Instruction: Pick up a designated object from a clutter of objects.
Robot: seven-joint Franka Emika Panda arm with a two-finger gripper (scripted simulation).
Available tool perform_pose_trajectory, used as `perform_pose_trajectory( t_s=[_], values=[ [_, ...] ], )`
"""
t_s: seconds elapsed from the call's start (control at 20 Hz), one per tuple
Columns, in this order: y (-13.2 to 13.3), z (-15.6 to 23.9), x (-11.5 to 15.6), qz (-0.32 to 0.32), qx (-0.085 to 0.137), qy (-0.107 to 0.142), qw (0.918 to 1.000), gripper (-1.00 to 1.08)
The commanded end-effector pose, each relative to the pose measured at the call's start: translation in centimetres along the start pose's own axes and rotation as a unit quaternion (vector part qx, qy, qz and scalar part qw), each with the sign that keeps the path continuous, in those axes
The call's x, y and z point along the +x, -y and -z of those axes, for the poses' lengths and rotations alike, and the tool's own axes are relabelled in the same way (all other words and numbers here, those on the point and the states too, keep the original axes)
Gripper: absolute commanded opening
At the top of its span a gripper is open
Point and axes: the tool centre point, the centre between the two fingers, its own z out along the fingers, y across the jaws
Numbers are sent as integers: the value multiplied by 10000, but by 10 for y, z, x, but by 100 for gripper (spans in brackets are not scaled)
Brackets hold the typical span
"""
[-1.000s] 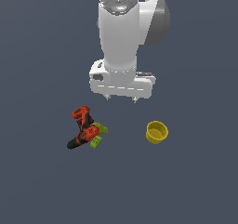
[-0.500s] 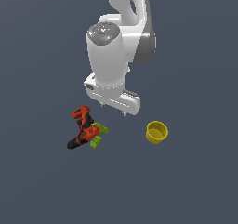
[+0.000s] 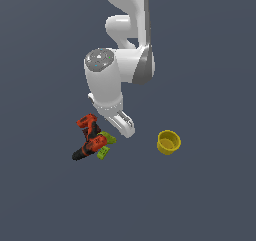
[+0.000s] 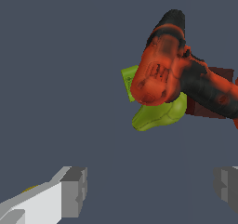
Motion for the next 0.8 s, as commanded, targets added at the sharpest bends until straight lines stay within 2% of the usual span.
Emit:
perform_pose_trajectory(
  t_s=[0.0, 0.4, 0.75],
  values=[
    [-7, -12, 7, -431, 2, -28, 9991, 100],
    [-30, -47, 24, -1638, -2, -124, 9864, 100],
    [-43, -64, 32, -2257, -7, -187, 9740, 100]
  ],
)
